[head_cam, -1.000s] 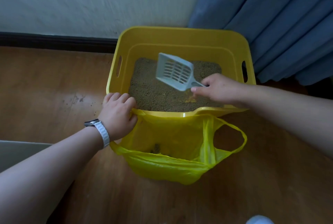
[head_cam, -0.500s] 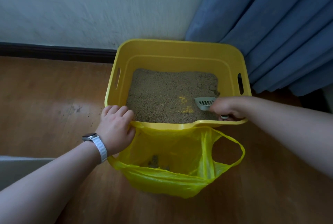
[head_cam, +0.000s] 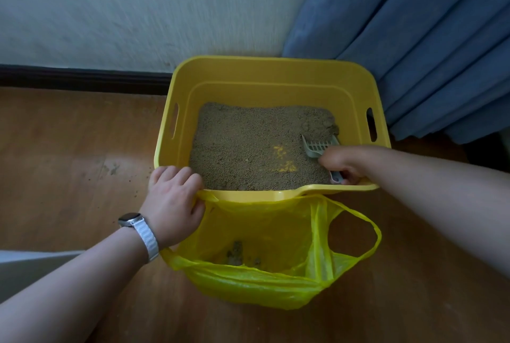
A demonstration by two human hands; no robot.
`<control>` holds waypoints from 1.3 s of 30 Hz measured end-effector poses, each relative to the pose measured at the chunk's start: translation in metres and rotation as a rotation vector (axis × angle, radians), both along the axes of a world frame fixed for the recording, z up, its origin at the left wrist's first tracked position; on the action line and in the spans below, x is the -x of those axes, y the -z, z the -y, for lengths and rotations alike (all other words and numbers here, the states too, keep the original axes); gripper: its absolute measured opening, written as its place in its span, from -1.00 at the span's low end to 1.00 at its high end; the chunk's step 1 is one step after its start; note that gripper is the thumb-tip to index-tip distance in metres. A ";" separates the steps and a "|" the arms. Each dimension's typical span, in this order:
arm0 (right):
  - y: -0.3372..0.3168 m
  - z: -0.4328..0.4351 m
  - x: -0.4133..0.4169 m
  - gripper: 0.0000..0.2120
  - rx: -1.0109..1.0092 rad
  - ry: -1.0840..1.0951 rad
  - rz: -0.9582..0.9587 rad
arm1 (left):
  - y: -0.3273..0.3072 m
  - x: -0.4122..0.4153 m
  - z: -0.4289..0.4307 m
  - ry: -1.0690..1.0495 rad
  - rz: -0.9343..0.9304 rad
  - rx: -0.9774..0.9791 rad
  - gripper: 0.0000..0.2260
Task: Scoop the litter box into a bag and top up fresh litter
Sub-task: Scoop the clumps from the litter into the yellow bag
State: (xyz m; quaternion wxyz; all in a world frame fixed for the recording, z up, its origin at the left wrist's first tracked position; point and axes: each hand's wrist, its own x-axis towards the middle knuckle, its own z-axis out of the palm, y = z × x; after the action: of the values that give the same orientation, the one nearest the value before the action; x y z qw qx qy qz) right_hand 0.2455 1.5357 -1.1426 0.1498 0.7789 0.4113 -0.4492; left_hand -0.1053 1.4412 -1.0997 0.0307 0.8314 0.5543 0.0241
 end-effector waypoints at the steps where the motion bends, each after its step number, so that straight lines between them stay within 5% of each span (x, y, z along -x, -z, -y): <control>1: 0.001 -0.004 0.000 -0.65 0.014 0.024 -0.004 | 0.000 0.000 0.000 0.003 0.002 -0.004 -0.82; 11: -0.001 -0.018 0.010 -0.75 -0.011 0.129 -0.072 | 0.001 0.001 0.000 0.009 0.023 -0.016 -0.85; 18: 0.008 -0.020 0.015 -0.90 -0.057 0.024 0.063 | 0.002 -0.001 0.001 0.007 0.039 -0.022 -0.86; 26: 0.004 -0.021 0.009 -0.70 -0.186 -0.094 0.066 | 0.001 -0.003 0.000 0.010 0.036 -0.030 -0.85; 30: 0.011 -0.023 0.010 -0.92 -0.049 -0.071 0.039 | 0.001 -0.003 -0.001 0.002 0.021 -0.022 -0.85; 34: 0.004 -0.020 0.012 -0.72 -0.060 -0.103 -0.003 | 0.000 -0.004 -0.001 -0.006 0.006 -0.015 -0.84; 39: -0.012 -0.012 0.016 -0.70 -0.288 -0.239 0.065 | -0.001 -0.003 -0.001 -0.015 -0.014 -0.001 -0.82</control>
State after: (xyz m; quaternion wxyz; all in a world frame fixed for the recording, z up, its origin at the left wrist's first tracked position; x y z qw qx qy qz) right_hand 0.2300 1.5475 -1.1307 0.1023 0.7520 0.5560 -0.3390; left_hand -0.1020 1.4426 -1.0989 0.0262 0.8273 0.5609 0.0187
